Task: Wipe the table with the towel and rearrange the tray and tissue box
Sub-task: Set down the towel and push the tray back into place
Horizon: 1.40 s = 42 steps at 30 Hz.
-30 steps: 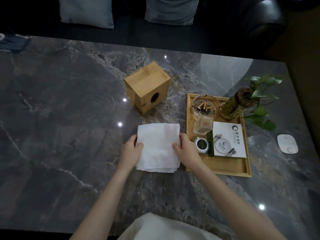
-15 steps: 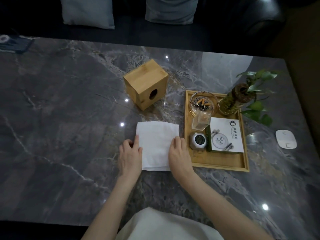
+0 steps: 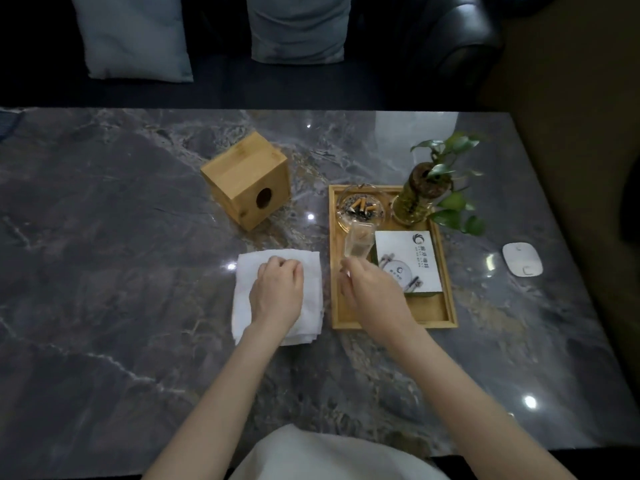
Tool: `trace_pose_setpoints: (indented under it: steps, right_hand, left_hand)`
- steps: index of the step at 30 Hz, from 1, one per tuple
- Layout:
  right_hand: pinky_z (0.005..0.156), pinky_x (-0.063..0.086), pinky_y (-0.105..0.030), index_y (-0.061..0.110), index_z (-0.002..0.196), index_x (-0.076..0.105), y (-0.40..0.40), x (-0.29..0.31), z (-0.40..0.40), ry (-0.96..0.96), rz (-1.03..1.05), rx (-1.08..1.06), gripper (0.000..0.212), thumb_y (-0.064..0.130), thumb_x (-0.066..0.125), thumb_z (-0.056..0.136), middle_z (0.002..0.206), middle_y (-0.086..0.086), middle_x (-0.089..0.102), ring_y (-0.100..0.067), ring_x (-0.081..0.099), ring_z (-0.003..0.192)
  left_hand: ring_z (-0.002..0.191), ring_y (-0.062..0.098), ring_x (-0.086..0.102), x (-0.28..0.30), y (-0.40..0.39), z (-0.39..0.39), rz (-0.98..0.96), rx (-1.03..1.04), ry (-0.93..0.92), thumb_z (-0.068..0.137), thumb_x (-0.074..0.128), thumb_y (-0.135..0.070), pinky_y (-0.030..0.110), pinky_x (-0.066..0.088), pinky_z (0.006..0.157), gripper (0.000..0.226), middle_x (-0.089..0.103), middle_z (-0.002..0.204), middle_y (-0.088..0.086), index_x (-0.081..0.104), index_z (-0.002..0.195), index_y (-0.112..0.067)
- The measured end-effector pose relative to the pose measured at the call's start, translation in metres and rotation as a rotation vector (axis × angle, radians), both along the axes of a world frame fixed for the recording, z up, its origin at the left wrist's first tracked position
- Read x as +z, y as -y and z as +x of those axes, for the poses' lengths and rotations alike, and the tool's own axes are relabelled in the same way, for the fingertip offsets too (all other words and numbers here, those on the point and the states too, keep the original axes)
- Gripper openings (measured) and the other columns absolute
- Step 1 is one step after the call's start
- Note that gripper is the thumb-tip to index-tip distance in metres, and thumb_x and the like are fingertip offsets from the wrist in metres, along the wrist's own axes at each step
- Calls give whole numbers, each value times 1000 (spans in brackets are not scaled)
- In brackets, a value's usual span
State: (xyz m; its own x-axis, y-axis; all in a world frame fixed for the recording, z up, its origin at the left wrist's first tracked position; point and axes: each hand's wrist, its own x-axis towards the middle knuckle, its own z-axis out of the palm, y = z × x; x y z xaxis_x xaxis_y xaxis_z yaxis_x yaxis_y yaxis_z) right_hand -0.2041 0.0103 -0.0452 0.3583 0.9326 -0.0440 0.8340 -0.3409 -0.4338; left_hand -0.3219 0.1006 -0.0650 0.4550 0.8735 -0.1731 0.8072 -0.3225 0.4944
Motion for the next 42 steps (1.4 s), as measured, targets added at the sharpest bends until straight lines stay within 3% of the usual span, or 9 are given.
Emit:
trace_pose_setpoints:
  steps: [3, 5, 9, 13, 17, 22, 32, 42]
  right_hand:
    - [64, 51, -39, 6, 94, 60, 23, 5, 33, 90, 122, -128, 17, 16, 47, 92, 87, -12, 69, -30, 63, 76]
    - [61, 51, -39, 5, 94, 61, 40, 1, 57, 99, 159, -277, 16, 15, 48, 91, 87, -15, 69, -32, 64, 76]
    - [72, 47, -37, 5, 101, 59, 67, -16, 98, -5, 139, -544, 20, 15, 44, 93, 100, -14, 66, -31, 60, 92]
    - [83, 44, -39, 5, 107, 58, 79, -42, 123, -134, -4, -678, 24, 17, 42, 94, 111, -15, 61, -32, 56, 103]
    - [86, 46, -40, 7, 109, 60, 83, -59, 135, -206, -200, -645, 29, 24, 43, 93, 115, -15, 61, -31, 56, 105]
    - [78, 48, -38, 10, 101, 61, 82, -62, 135, -220, -256, -574, 28, 33, 48, 91, 104, -9, 60, -29, 59, 93]
    - [70, 48, -40, 4, 82, 60, 75, -62, 133, -83, -226, -504, 25, 24, 48, 90, 90, -14, 62, -33, 61, 82]
    - [61, 40, -36, 8, 71, 49, 77, -56, 136, -141, -193, -536, 22, 20, 48, 90, 81, -16, 64, -34, 60, 75]
  left_hand:
    - [78, 21, 54, 3, 7, 30, -8, -38, 135, 96, 37, -22, 35, 42, 64, 30, 62, 86, 8, 62, 89, -8]
    - [77, 18, 51, 0, 9, 48, -40, -45, 164, 96, 37, -23, 32, 39, 65, 28, 59, 85, 5, 61, 93, -9]
    - [95, 30, 55, -18, 9, 77, -118, 33, 132, 96, 37, -29, 37, 43, 77, 32, 57, 107, 15, 56, 107, -6]
    - [100, 34, 54, -35, 5, 89, -139, 90, 41, 96, 37, -27, 41, 44, 83, 34, 54, 113, 21, 56, 108, -2]
    - [97, 35, 56, -43, 3, 92, -120, 106, -18, 94, 42, -25, 42, 45, 80, 32, 57, 109, 22, 58, 104, 0]
    - [92, 36, 55, -49, 2, 89, -86, 79, -76, 92, 48, -24, 41, 43, 74, 28, 60, 101, 23, 57, 95, 2]
    - [91, 36, 55, -47, 0, 89, -31, 6, -116, 92, 47, -18, 38, 40, 71, 21, 58, 101, 23, 54, 94, 2]
    - [86, 38, 56, -47, 0, 91, -101, 74, -41, 92, 45, -18, 40, 42, 68, 19, 60, 96, 23, 48, 96, 0]
